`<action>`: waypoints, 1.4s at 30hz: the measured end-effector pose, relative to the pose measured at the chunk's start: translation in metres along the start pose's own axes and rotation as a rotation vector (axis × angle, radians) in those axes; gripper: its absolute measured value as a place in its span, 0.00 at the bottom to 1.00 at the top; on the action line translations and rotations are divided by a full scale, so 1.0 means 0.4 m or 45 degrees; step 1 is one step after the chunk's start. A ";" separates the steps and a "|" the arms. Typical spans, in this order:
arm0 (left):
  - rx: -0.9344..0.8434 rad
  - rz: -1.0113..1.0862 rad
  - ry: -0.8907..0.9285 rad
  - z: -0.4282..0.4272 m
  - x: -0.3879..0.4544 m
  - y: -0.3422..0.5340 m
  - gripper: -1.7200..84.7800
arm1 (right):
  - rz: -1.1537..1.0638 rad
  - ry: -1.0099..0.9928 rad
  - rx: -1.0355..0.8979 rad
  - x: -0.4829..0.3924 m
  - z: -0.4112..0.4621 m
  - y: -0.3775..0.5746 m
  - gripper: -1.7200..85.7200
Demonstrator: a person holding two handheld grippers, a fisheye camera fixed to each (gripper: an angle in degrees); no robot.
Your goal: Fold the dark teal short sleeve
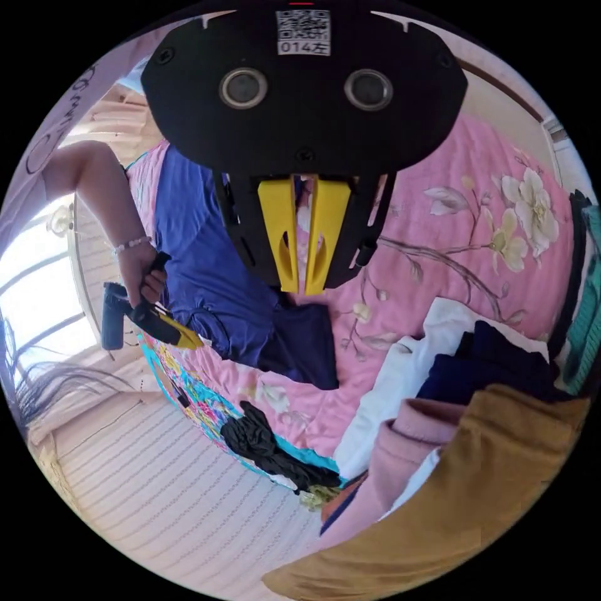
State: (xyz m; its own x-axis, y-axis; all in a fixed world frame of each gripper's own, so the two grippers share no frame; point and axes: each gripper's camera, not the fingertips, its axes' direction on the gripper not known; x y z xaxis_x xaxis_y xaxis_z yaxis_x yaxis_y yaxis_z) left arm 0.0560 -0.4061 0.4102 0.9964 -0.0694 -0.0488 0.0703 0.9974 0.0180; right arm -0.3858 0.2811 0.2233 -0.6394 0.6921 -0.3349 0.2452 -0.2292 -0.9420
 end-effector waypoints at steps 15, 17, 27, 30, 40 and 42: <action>-0.395 1.077 0.476 0.435 0.930 -0.313 0.01 | 1.025 0.475 0.604 0.200 -0.735 0.639 0.12; -0.450 1.208 0.372 0.510 1.070 -0.332 0.03 | 1.027 0.426 0.612 0.211 -0.759 0.646 0.12; -0.591 1.364 0.164 0.742 1.297 -0.323 0.04 | 1.054 0.197 0.789 0.231 -0.848 0.703 0.08; -0.588 1.278 0.280 0.735 1.281 -0.349 0.01 | 1.045 0.160 0.784 0.227 -0.865 0.710 0.05; -0.294 1.161 0.389 0.410 1.030 -0.352 0.01 | 0.661 0.268 0.652 0.041 -0.891 0.638 0.02; -0.317 1.059 0.313 0.402 0.929 -0.303 0.01 | 0.555 0.287 0.555 -0.002 -0.865 0.612 0.02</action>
State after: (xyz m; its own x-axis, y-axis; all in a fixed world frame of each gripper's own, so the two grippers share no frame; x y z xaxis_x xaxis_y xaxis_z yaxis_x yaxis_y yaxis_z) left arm 0.4254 -0.5561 0.5503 0.6804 0.6548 -0.3291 -0.7095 0.7010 -0.0722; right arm -0.0733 0.4613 0.0011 -0.3681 0.5885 -0.7198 0.0997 -0.7447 -0.6599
